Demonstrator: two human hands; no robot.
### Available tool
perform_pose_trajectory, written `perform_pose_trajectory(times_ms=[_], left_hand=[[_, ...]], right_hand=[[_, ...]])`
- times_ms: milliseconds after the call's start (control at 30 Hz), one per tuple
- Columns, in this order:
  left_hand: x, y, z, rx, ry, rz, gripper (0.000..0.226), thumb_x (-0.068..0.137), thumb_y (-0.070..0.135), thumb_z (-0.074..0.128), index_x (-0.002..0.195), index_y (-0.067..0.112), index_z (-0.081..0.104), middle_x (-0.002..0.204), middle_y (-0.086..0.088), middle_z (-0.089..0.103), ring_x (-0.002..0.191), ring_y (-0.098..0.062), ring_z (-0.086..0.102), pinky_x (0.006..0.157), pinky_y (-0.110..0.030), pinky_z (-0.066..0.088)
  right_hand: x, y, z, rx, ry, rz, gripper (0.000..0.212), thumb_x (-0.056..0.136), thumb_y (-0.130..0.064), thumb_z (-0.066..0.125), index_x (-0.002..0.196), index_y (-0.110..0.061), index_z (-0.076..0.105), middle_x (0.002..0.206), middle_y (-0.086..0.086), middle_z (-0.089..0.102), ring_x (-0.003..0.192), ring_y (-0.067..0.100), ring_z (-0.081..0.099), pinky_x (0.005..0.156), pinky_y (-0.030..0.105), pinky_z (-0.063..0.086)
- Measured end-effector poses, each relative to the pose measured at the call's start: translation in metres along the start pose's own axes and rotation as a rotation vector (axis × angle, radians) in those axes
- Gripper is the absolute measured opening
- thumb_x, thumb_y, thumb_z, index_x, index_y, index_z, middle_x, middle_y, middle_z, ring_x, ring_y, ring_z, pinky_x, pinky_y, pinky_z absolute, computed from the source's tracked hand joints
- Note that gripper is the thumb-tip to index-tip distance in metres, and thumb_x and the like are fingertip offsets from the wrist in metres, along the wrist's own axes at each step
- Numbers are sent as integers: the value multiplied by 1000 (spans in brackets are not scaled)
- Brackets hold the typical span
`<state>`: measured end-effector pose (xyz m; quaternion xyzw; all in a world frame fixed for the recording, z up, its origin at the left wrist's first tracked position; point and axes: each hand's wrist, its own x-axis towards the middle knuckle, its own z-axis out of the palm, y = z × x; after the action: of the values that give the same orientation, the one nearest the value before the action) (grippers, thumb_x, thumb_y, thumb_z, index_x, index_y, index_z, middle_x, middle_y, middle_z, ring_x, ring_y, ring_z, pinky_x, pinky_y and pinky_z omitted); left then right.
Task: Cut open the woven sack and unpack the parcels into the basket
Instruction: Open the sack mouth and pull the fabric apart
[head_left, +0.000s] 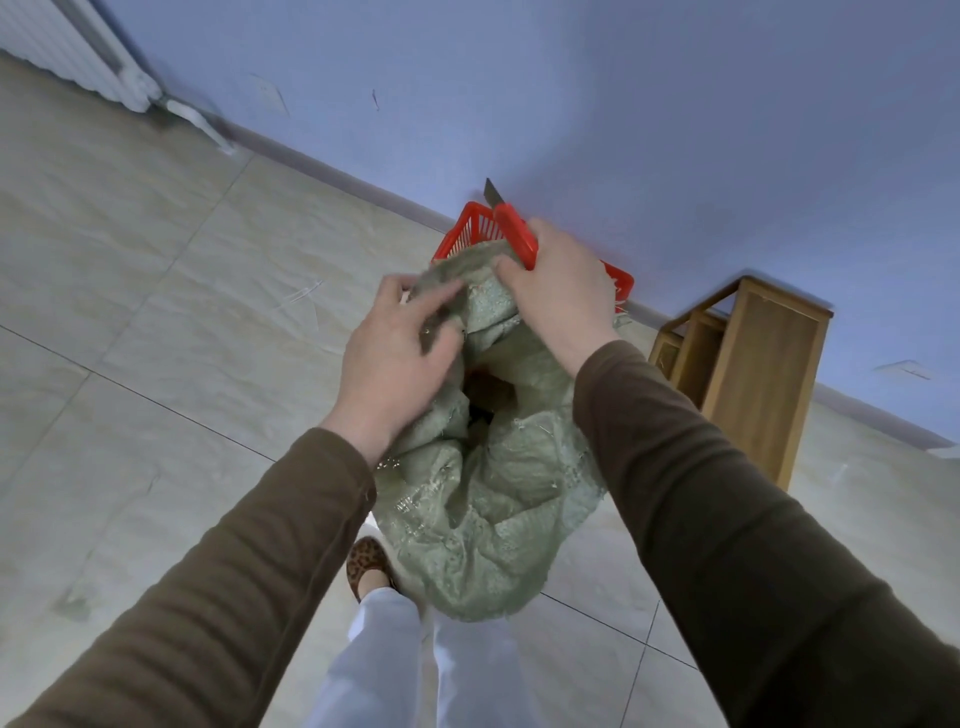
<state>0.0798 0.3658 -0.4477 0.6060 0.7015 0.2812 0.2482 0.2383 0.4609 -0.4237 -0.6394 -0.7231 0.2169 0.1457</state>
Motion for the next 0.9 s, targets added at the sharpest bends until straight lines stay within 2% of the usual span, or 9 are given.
perform_pose_trajectory(times_ms=[100, 200, 300, 400, 533, 600, 667, 700, 900], left_hand=[[2, -5, 0, 257, -136, -104, 50, 83, 67, 69, 125, 40, 69, 115, 1, 64, 106, -24, 65, 80, -35, 51], [4, -9, 2, 299, -105, -83, 24, 85, 41, 74, 107, 33, 68, 100, 0, 71, 99, -32, 67, 70, -34, 43], [9, -15, 4, 10, -141, -179, 7, 87, 21, 72, 90, 25, 67, 82, 4, 67, 85, -26, 64, 70, -35, 46], [14, -21, 4, -252, -148, -275, 14, 92, 15, 72, 79, 21, 68, 69, 12, 62, 67, -11, 56, 67, -30, 40], [15, -24, 4, -420, -107, -355, 25, 94, 13, 71, 71, 24, 68, 65, 11, 62, 59, -8, 53, 65, -29, 42], [15, -23, 5, -456, -99, -360, 22, 94, 13, 71, 74, 23, 70, 73, -1, 66, 67, -17, 57, 71, -33, 45], [15, -21, 6, -467, -95, -358, 22, 93, 13, 70, 74, 23, 71, 75, -5, 67, 70, -20, 58, 72, -34, 47], [15, -20, 7, -466, -94, -353, 23, 92, 13, 70, 73, 25, 71, 73, -4, 66, 68, -19, 57, 71, -34, 46], [12, -15, 4, -416, -87, -306, 20, 90, 17, 66, 75, 28, 72, 71, 0, 66, 68, -20, 58, 70, -44, 50]], right_hand=[[-2, 0, -1, 32, 1, -22, 22, 95, -44, 61, 106, -25, 61, 83, -7, 62, 79, 27, 66, 75, 45, 56], [-4, 1, -1, 42, 7, -19, 23, 97, -38, 63, 113, -21, 62, 91, -4, 66, 84, 26, 67, 79, 48, 57], [-5, 0, -1, 49, -3, -7, 24, 99, -32, 62, 117, -17, 61, 102, 1, 67, 91, 27, 65, 84, 48, 55], [-8, -9, -12, 133, 1, 12, 39, 102, -41, 57, 130, -14, 51, 122, 5, 57, 99, 25, 64, 89, 47, 54], [-47, -23, -31, 240, 144, -122, 17, 107, -31, 44, 115, -16, 45, 106, -1, 49, 71, 5, 49, 62, 28, 43], [-74, -20, -29, 141, -15, -182, 10, 107, -22, 43, 113, -15, 46, 97, 1, 54, 67, 13, 54, 58, 36, 50], [-88, -14, -20, 4, -270, -155, 14, 108, -22, 43, 119, -13, 46, 95, 8, 65, 75, 31, 66, 67, 49, 56], [-91, -11, -15, -63, -355, -131, 17, 108, -23, 44, 120, -13, 47, 97, 13, 69, 82, 39, 68, 71, 47, 55], [-90, -3, 10, -156, -393, -105, 19, 105, -25, 49, 117, -12, 52, 101, 17, 72, 91, 43, 67, 66, 38, 35]])
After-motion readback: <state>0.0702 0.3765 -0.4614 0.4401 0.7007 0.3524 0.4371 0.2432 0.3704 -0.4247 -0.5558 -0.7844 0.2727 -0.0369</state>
